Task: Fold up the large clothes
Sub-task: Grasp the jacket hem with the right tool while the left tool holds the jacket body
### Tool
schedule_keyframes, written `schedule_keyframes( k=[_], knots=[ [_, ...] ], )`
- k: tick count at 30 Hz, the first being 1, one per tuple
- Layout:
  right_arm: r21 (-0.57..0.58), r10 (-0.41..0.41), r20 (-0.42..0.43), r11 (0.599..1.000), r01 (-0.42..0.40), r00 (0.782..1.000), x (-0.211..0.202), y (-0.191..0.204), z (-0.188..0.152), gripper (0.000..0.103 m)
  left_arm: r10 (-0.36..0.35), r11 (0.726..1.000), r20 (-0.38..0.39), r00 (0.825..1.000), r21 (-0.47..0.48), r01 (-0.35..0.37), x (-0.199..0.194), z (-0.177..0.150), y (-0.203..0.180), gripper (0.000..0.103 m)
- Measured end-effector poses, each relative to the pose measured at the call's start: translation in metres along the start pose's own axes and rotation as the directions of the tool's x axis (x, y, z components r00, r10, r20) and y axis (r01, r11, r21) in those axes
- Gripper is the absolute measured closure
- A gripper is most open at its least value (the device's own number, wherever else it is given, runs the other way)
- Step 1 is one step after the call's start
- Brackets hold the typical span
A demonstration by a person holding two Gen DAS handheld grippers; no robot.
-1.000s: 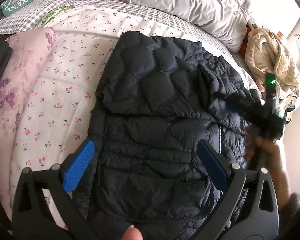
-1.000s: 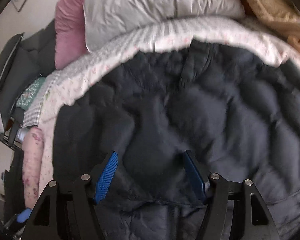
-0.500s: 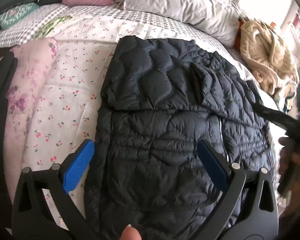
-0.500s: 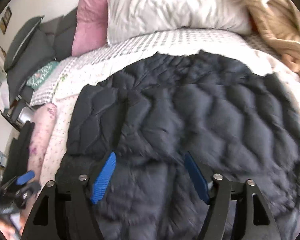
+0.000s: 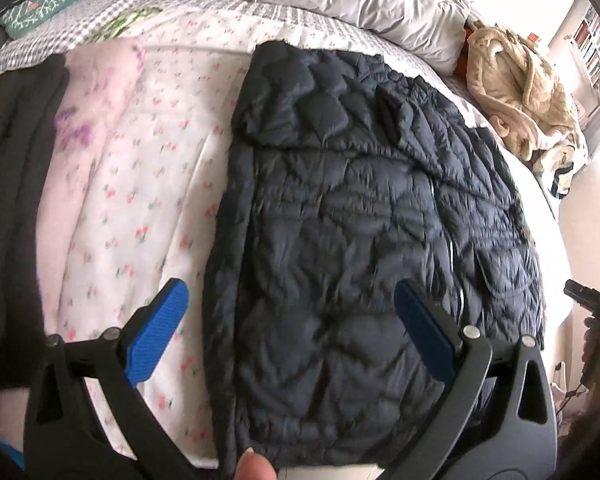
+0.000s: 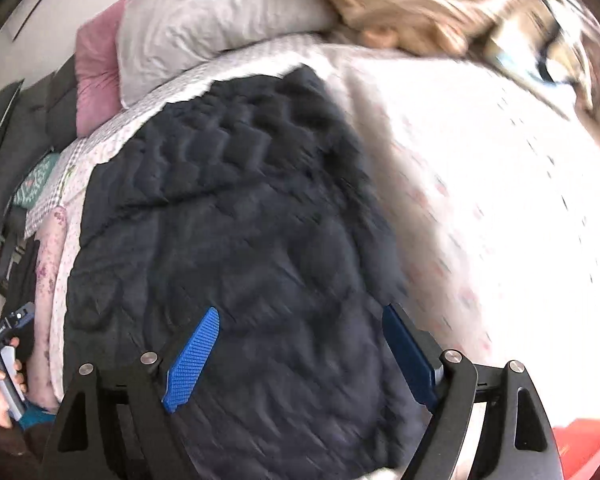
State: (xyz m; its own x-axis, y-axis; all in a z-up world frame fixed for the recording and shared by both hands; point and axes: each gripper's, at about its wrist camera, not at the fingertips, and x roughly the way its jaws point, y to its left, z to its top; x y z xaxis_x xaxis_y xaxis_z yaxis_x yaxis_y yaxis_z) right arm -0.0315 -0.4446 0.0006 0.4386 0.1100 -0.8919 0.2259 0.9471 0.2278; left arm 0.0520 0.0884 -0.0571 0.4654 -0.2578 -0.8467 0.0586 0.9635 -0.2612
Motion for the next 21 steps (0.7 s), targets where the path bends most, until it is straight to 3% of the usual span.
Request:
schedule_keyframes(
  k=[6,10,16,21],
  knots=[
    [0.141,0.112,-0.098,0.985,-0.098,0.989,0.008,-0.058,-0.046,0.018,-0.036,0.999,-0.103,0.994,-0.011,0.035,0.012,-0.039,0.014,0.001],
    [0.238,0.198,-0.115,0.957,-0.167,0.973,0.016,-0.082,-0.066,0.018,-0.043,0.999,-0.163,0.986,-0.039,0.037,0.027,-0.058,0.029,0.001],
    [0.235,0.198,-0.138,0.958,-0.162,0.971,0.026,-0.088,-0.08,0.018,-0.07,0.991,-0.235,0.969,-0.124,0.042,0.051,-0.076,0.049,0.001],
    [0.244,0.222,-0.139,0.952,-0.184,0.965,0.04,-0.091,-0.081,0.018,-0.131,0.99,-0.284,0.95,-0.096,0.108,0.058,-0.087,0.038,0.001]
  ],
)
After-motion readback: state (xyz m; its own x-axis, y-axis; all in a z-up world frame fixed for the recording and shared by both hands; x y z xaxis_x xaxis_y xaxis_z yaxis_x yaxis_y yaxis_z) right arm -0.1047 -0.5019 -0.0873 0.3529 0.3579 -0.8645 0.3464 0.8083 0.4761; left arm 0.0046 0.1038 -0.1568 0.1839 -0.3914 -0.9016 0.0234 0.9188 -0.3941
